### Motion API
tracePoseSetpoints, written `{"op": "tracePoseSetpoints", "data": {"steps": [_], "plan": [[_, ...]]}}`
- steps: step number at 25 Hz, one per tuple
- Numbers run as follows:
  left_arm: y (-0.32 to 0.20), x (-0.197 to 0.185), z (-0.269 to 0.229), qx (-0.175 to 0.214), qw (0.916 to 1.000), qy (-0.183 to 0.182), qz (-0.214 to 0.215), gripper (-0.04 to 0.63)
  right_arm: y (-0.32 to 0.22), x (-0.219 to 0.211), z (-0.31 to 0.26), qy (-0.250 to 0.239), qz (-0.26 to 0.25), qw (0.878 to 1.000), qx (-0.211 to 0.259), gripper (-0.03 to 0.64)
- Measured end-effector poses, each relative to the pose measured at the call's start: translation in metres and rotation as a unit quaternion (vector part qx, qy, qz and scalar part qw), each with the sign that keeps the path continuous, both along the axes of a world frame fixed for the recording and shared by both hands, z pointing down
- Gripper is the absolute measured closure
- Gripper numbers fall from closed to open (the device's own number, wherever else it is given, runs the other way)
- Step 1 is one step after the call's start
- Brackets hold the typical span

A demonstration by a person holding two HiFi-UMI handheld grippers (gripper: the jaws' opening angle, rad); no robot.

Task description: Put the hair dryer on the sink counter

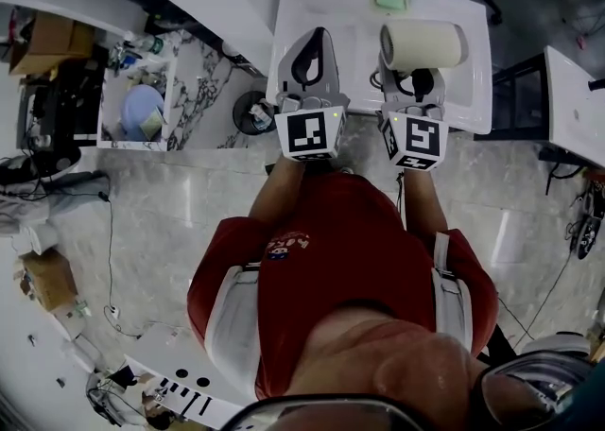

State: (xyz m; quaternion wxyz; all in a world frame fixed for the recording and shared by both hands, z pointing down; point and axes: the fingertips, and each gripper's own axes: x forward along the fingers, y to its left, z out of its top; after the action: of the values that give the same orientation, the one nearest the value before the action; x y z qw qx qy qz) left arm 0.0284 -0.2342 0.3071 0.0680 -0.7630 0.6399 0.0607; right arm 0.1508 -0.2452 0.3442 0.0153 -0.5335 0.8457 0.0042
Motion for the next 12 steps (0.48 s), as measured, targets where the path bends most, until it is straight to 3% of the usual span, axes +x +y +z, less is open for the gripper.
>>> {"op": "tracePoseSetpoints", "data": {"steps": [12], "plan": [[-0.051, -0.041, 0.014, -0.005, 0.9998, 0.018, -0.006, 0.594, -0.051, -0.037, 0.013, 0.013, -0.005, 1.000, -0.012, 0.431]]}}
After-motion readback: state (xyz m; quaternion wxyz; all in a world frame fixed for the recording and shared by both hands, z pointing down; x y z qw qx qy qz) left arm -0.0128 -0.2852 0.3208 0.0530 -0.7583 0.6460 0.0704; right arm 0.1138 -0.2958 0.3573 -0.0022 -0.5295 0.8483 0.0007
